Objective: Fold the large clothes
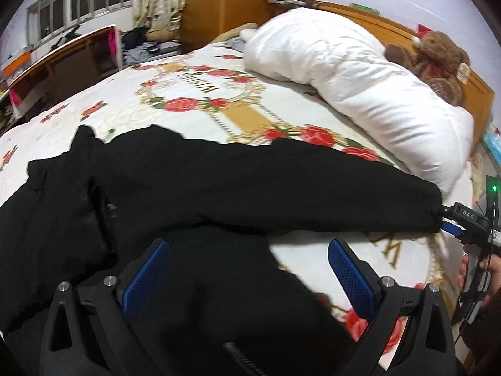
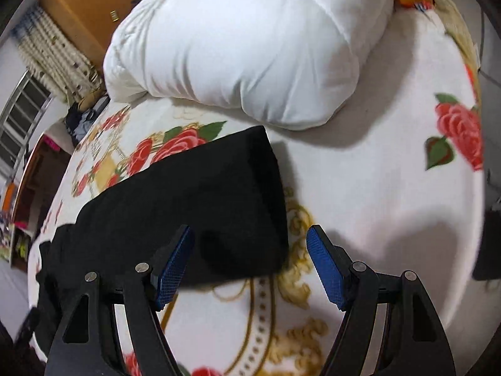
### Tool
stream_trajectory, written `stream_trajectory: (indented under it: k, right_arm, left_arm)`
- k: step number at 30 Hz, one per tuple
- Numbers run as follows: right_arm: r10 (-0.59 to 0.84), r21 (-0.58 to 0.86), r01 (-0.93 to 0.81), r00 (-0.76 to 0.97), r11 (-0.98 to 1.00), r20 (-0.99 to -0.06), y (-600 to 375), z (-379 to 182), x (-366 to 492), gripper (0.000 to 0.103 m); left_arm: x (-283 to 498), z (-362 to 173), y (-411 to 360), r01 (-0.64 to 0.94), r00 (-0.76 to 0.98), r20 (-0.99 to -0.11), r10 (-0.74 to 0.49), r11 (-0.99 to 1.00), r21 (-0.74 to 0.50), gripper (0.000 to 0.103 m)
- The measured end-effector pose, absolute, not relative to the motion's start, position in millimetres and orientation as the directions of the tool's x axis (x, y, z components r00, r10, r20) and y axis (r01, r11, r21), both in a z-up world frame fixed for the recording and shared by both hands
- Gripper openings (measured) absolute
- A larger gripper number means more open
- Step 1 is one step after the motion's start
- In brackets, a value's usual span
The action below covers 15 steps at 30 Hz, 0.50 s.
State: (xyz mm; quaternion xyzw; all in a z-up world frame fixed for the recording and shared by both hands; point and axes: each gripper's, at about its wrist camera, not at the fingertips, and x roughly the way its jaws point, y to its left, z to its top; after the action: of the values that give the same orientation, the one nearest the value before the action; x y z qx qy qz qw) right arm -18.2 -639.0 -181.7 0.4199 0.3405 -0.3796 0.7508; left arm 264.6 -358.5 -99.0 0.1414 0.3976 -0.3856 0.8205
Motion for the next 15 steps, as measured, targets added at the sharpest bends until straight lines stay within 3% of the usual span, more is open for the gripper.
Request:
stream_trajectory:
  k: [10,12,15]
  right_arm:
    - [-0.242,0.397,0.863,0.477,0.312,-0.845,-644,-198,-3,0.074]
    - [-0.246,0.409,0.855,0.491,0.318,-0.836,-643,-196,-3,0.066]
    - [-0.252,0.433,0.834,0.525,0.341,-0.813,-640,-188,0,0.044]
  left_arm:
    - [286,-110,-337,0.703,0.417,-0.776,-0.474,0.709,-0.056,0.102]
    - [286,-110,-337,0.707,0.423,-0.778,-0.465,0.706,-0.038,0.102]
    - [289,-110,-333,0.700,0.424,-0.783,-0.455,0.713,-0.036,0.102]
